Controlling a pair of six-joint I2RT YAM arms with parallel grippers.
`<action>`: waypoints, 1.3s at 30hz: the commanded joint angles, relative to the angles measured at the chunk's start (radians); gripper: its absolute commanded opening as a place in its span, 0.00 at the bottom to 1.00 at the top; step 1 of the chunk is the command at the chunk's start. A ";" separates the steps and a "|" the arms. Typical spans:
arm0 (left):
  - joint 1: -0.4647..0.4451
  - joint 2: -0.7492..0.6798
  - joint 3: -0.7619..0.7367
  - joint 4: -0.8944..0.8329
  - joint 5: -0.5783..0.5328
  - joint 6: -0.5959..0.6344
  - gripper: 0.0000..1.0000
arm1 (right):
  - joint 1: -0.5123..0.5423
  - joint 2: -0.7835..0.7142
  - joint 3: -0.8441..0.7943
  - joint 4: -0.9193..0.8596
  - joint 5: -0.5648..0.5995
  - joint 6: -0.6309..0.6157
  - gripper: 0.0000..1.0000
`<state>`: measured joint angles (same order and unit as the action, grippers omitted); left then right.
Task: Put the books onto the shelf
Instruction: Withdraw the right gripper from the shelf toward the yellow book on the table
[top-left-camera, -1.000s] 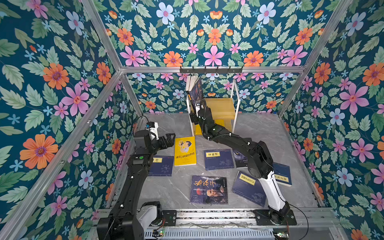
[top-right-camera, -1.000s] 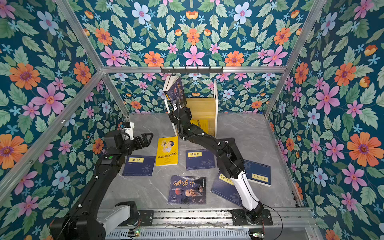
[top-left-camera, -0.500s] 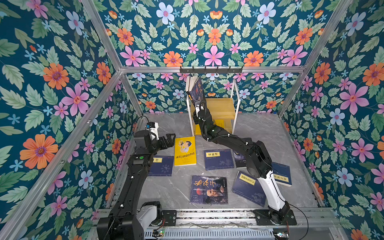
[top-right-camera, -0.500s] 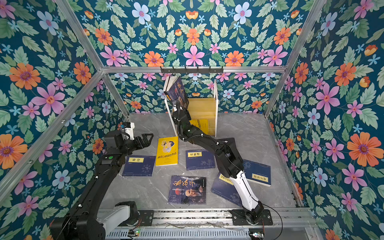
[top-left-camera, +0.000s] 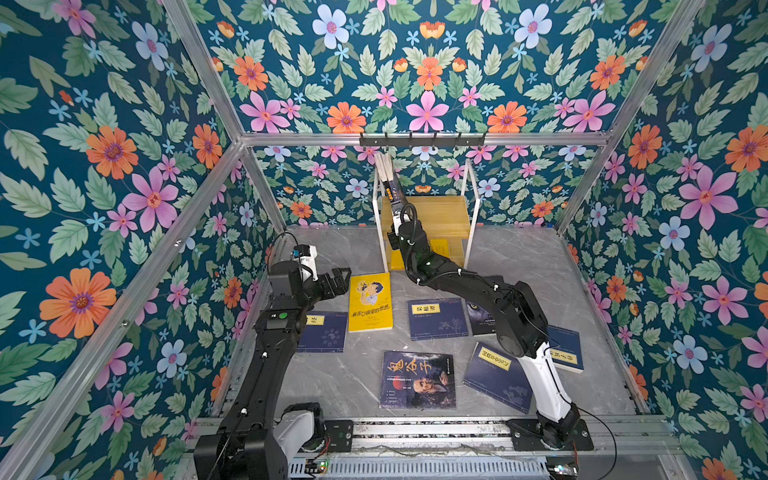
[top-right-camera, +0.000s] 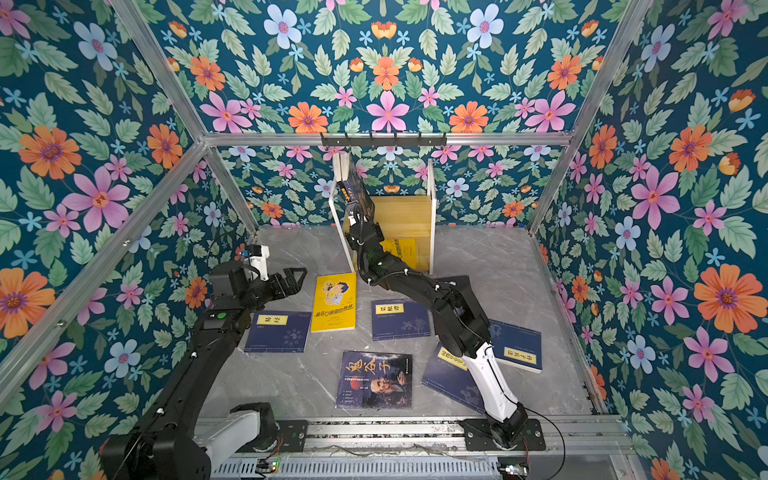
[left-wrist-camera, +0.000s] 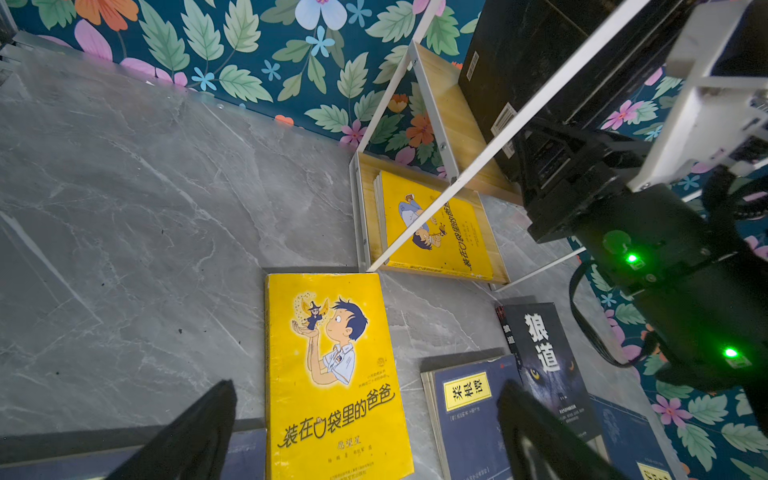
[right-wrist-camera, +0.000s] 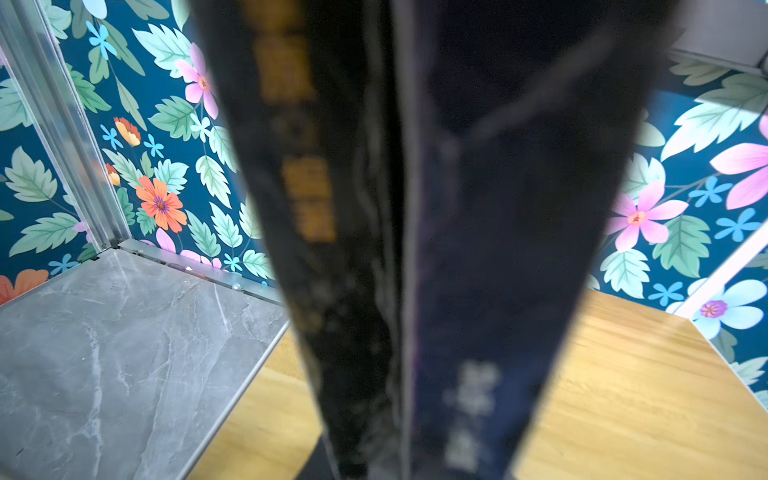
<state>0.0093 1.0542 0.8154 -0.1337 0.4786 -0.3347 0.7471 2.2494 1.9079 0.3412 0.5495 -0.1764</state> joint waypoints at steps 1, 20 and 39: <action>0.003 0.000 -0.002 0.024 0.003 0.008 1.00 | 0.006 -0.018 0.000 0.037 -0.023 -0.018 0.24; 0.003 0.000 -0.004 0.025 0.005 0.005 1.00 | 0.028 -0.040 -0.054 0.086 -0.089 -0.052 0.47; 0.004 0.013 -0.001 0.020 -0.003 0.020 1.00 | 0.028 -0.391 -0.486 0.063 -0.160 0.067 0.70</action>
<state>0.0113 1.0618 0.8120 -0.1318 0.4774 -0.3347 0.7731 1.9163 1.4746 0.4236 0.4191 -0.1764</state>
